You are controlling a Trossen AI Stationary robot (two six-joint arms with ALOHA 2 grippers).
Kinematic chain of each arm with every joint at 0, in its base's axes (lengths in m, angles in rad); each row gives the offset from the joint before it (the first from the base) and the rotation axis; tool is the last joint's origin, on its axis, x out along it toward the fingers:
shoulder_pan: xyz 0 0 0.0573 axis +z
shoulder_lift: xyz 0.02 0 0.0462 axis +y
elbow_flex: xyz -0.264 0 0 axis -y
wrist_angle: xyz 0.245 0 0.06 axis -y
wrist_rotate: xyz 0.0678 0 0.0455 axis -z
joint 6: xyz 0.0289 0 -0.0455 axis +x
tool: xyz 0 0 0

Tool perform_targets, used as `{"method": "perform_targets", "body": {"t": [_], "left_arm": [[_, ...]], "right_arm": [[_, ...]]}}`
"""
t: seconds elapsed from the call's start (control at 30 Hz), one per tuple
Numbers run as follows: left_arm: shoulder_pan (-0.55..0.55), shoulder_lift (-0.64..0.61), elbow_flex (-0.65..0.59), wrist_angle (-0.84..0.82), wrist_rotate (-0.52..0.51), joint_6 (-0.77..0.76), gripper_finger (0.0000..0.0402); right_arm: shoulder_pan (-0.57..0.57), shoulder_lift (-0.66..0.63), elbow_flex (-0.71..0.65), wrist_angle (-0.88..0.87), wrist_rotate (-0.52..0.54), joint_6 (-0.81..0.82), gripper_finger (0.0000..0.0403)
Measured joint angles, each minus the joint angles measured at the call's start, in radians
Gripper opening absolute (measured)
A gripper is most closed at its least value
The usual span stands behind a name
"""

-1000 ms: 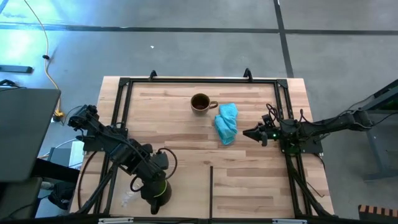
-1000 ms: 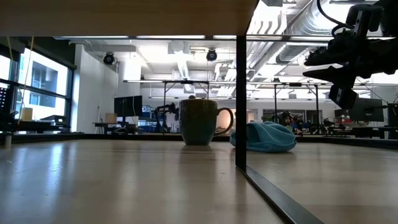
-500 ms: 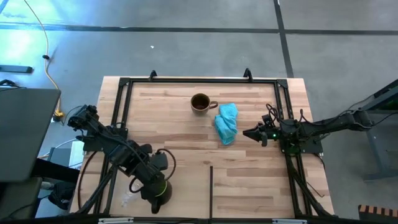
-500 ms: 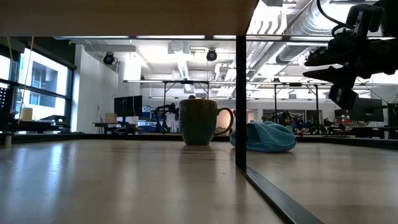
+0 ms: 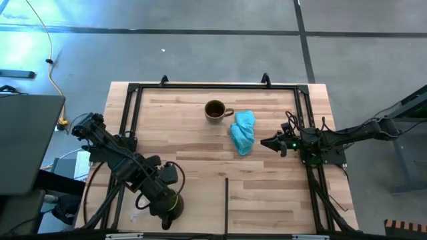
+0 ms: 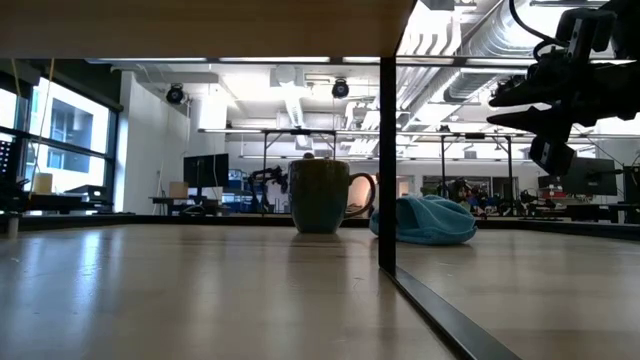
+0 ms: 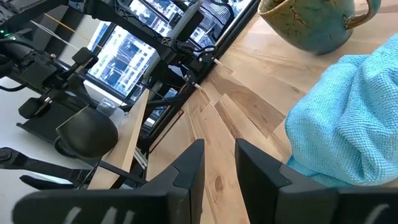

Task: Stack small to large cups/mugs on shelf
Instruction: Put the black mug on the shelf

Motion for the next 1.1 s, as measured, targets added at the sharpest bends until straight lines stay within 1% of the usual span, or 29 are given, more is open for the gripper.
{"method": "perform_targets", "body": {"t": [0.2,0.43,0.57,0.73,1.1], "left_arm": [[-0.001,0.005,0.019,-0.016,-0.001,0.005,0.0],[0.0,0.046,0.127,-0.117,-0.009,0.05,0.0],[0.0,0.071,0.168,-0.096,-0.035,0.076,0.0],[0.001,0.097,0.172,-0.104,-0.017,0.083,0.0],[0.0,0.098,0.172,-0.104,-0.008,0.061,0.0]], "right_arm": [[0.0,0.0,0.0,0.0,0.003,0.0,0.0081],[0.0,0.0,0.0,0.0,0.026,-0.004,0.0081],[0.0,0.0,0.0,0.0,0.027,-0.008,0.0081],[0.0,0.0,0.0,0.0,0.027,-0.007,0.0081],[0.0,0.0,0.0,0.0,0.026,-0.01,0.0081]]}}
